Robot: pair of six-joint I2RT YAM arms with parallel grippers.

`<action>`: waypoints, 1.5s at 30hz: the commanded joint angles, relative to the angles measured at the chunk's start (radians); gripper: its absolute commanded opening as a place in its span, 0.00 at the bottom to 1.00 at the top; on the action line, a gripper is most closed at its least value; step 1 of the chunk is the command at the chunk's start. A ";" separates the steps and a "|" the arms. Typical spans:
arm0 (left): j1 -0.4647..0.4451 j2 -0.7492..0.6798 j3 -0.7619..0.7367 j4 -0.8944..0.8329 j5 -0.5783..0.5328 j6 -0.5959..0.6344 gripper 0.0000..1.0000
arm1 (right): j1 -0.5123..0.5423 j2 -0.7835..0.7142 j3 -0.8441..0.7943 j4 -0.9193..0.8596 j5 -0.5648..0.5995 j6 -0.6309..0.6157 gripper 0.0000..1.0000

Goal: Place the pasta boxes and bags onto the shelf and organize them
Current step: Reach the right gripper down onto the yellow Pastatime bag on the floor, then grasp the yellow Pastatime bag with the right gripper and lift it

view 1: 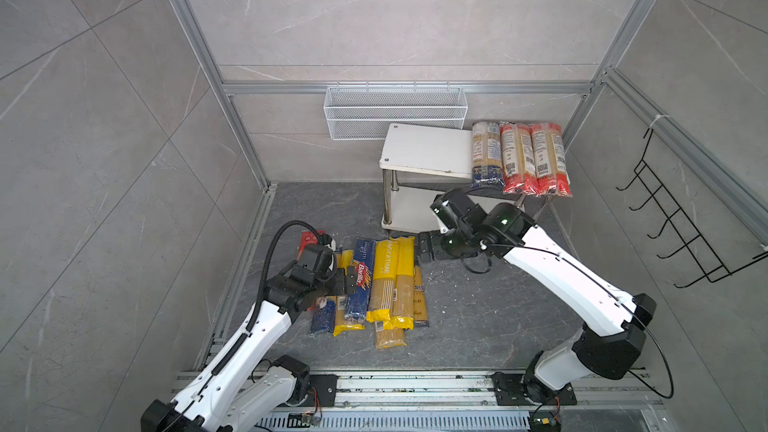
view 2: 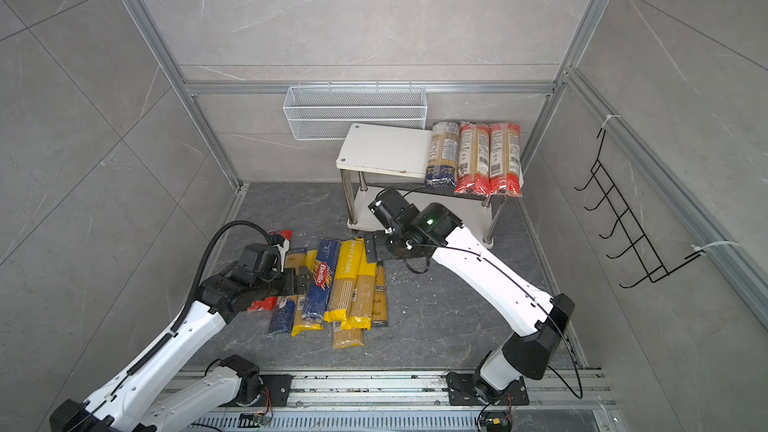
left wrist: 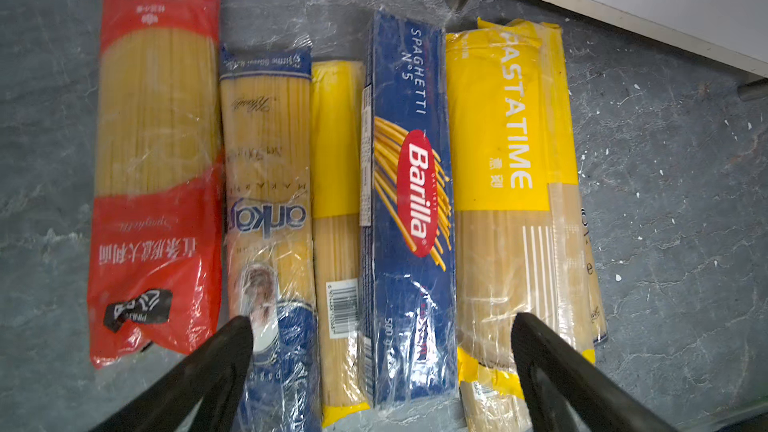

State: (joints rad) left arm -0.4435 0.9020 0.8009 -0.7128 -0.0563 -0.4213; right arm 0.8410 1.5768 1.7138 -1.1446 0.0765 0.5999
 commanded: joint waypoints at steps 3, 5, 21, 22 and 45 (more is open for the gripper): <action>-0.001 -0.111 0.026 -0.109 -0.061 -0.046 1.00 | 0.075 0.128 -0.056 0.120 -0.089 0.100 0.95; -0.001 -0.130 0.043 -0.144 -0.070 -0.042 1.00 | 0.079 0.184 -0.051 0.131 -0.113 0.097 0.95; -0.001 -0.238 0.139 -0.248 -0.114 -0.032 1.00 | 0.174 0.596 0.133 0.151 -0.235 0.103 0.93; -0.001 -0.236 0.139 -0.248 -0.114 -0.031 1.00 | 0.179 0.617 0.151 0.139 -0.229 0.103 0.93; -0.001 -0.203 0.156 -0.215 -0.123 0.018 1.00 | 0.173 0.535 0.010 0.158 -0.218 0.124 0.00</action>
State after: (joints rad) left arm -0.4435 0.6895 0.9173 -0.9569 -0.1745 -0.4335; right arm 1.0149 2.1498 1.7794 -0.9325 -0.1566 0.7471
